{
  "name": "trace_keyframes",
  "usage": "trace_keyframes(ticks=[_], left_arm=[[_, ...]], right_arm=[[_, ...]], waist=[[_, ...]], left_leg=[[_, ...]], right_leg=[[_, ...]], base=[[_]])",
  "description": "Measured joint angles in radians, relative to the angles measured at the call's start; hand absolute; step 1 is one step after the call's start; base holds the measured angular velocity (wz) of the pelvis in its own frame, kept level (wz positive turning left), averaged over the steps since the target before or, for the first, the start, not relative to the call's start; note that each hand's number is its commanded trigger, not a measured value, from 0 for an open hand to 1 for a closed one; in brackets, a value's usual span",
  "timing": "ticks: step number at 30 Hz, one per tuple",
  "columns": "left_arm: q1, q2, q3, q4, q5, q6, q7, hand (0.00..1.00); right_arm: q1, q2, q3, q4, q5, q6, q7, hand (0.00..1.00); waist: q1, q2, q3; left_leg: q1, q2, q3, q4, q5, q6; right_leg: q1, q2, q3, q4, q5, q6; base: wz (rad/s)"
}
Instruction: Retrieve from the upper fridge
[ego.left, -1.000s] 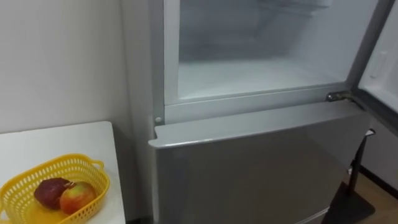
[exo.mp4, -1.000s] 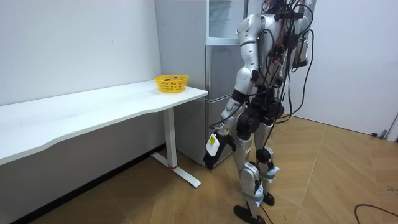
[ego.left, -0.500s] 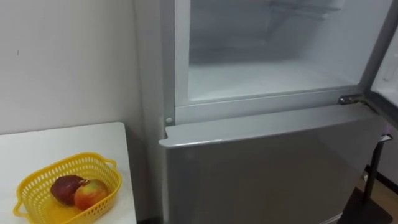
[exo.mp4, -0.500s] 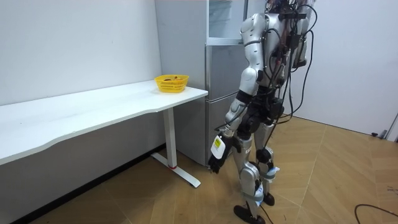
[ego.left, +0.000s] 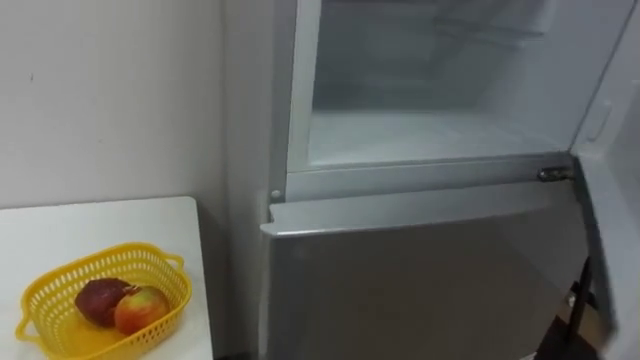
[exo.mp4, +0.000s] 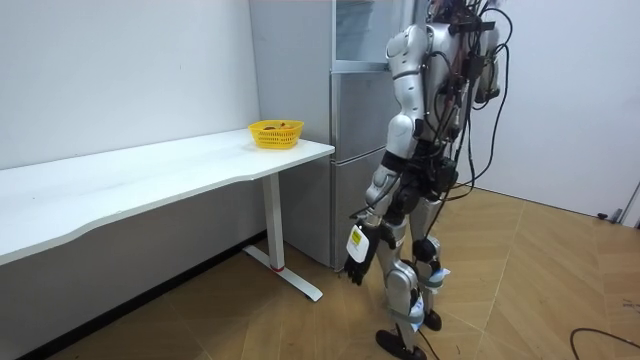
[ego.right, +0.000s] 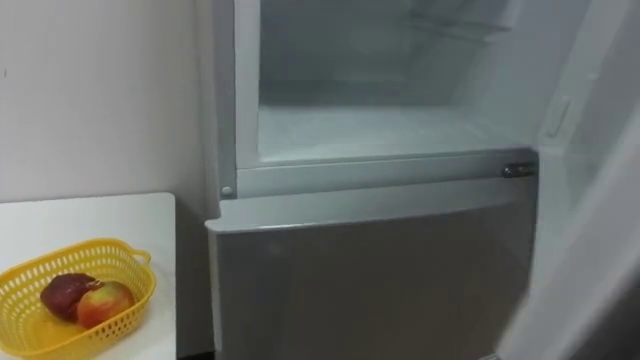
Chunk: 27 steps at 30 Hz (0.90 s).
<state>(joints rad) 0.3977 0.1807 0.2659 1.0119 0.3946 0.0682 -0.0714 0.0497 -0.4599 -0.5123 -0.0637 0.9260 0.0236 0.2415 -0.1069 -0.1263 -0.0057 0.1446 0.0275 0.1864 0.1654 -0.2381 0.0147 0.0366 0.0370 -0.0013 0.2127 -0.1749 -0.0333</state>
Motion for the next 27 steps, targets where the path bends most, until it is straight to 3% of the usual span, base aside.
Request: trace_keyframes(ticks=[7,11,27], left_arm=[[-0.008,0.021,-0.043,0.011,0.000,0.005,0.001,0.00],[-0.016,0.024,-0.043,0.031,0.000,0.006,0.001,0.00],[-0.023,0.034,-0.042,0.040,-0.014,0.014,0.002,0.00]], right_arm=[[0.009,-0.003,0.050,0.036,-0.091,0.001,0.131,0.00],[0.009,-0.003,0.085,0.043,-0.108,0.023,0.209,0.00],[0.022,-0.005,0.088,0.053,-0.111,0.044,0.302,0.00]], waist=[[0.030,-0.011,-0.0037],[0.043,-0.015,-0.0054],[0.043,-0.023,-0.0016]], left_leg=[[0.002,0.000,-0.023,0.001,-0.001,-0.002],[0.000,0.000,-0.035,0.001,-0.001,-0.002],[0.000,-0.001,-0.049,0.003,-0.001,-0.002]], right_leg=[[0.017,-0.001,-0.022,-0.010,0.004,-0.001],[0.021,-0.002,-0.031,-0.011,0.005,-0.001],[0.036,-0.001,-0.035,-0.026,0.005,-0.001]], base=[[0.10],[0.08],[0.02]])
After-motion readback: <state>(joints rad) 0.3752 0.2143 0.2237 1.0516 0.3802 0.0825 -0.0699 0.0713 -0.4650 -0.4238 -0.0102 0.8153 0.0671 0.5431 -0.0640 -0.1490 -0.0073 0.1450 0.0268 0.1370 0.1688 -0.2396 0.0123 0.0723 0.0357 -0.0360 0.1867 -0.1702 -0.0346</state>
